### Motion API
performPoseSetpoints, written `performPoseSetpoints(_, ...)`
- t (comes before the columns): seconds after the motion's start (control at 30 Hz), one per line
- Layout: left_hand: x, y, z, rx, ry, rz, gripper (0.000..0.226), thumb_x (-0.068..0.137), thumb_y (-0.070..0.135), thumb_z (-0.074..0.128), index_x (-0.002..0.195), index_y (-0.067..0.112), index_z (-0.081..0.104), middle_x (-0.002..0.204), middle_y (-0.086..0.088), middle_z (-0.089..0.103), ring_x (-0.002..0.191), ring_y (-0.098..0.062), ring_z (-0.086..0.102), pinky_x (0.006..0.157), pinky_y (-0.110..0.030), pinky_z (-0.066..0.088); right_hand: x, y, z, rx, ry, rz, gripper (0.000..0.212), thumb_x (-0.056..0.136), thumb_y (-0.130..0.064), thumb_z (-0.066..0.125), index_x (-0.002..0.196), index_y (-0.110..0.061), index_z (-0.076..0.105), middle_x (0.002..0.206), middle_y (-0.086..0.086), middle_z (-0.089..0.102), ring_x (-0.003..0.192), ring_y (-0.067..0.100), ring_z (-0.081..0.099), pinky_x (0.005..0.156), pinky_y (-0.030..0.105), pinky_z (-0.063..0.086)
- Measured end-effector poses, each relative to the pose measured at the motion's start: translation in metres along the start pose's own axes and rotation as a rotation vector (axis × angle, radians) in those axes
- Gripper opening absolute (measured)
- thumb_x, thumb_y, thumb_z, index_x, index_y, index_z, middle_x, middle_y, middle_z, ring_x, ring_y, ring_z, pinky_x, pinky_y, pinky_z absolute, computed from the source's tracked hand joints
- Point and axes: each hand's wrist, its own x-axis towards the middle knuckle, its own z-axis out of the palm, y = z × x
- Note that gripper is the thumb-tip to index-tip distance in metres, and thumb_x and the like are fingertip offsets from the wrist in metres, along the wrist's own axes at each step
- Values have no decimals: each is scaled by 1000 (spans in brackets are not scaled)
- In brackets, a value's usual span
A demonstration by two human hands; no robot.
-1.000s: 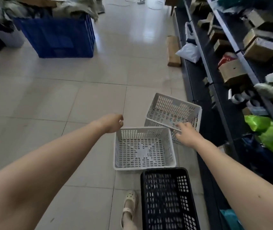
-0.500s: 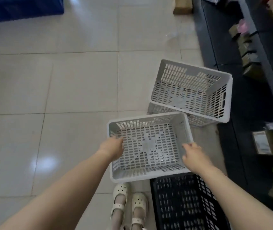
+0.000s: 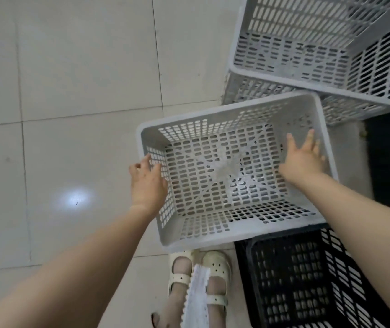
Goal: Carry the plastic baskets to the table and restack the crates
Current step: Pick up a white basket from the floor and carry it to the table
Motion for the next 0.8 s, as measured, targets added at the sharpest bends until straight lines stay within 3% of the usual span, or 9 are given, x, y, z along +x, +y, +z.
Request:
performPoseSetpoints(0.1, 8, -14, 2, -7, 44, 31, 35, 89, 12, 46, 124, 17, 48, 151, -12, 18, 125, -37, 23, 106, -48, 37, 18, 9, -4, -86, 13, 64, 91, 92, -20, 58, 156, -27, -7, 157, 24, -26, 147, 47, -7, 116, 60, 13)
performPoseSetpoints(0.23, 13, -19, -2, -91, 33, -4, 38, 87, 5, 51, 122, 18, 47, 147, -8, 17, 133, -36, 22, 104, -47, 44, 37, 16, -9, -46, 20, 134, 91, 93, -19, 59, 156, -28, -6, 155, 26, -27, 146, 50, -4, 114, 63, 18)
performPoseSetpoints(0.4, 14, -6, 0, -149, 56, -88, 69, 83, -10, 47, 141, 25, 35, 147, -5, 11, 137, -33, 19, 101, -44, 48, 49, 22, -13, 35, -17, 156, 89, 93, -21, 57, 155, -33, -5, 157, 26, -23, 142, 52, 14, 108, 60, 29)
performPoseSetpoints(0.47, 16, 0, 0, -189, 66, -147, 74, 83, -13, 47, 143, 27, 30, 146, -5, 12, 134, -33, 27, 99, -41, 47, 49, 24, -11, 52, -20, 159, 89, 90, -23, 61, 155, -32, 0, 157, 27, -20, 140, 52, 19, 107, 57, 32)
performPoseSetpoints(0.6, 25, -4, -1, -125, 192, -250, 34, 89, 5, 53, 122, 8, 43, 135, -15, 37, 112, -33, 47, 91, -41, 44, 47, 29, -4, 139, 77, 147, 70, 80, -18, 64, 140, -15, 30, 151, 26, 8, 130, 49, 28, 105, 52, 36)
performPoseSetpoints(0.7, 28, -8, -4, -372, 167, -433, 24, 93, 24, 51, 107, 7, 44, 116, -16, 53, 93, -31, 57, 79, -42, 48, 46, 32, -5, 246, 101, 161, 58, 78, -13, 61, 130, -10, 37, 143, 22, 19, 125, 46, 33, 102, 50, 40)
performPoseSetpoints(0.8, 29, -8, -11, -412, 97, -492, 28, 95, 27, 49, 106, 1, 49, 113, -17, 55, 94, -33, 57, 79, -43, 47, 46, 41, -14, 383, 148, 138, 61, 79, -13, 64, 133, -10, 36, 139, 24, 27, 116, 46, 44, 96, 46, 46)
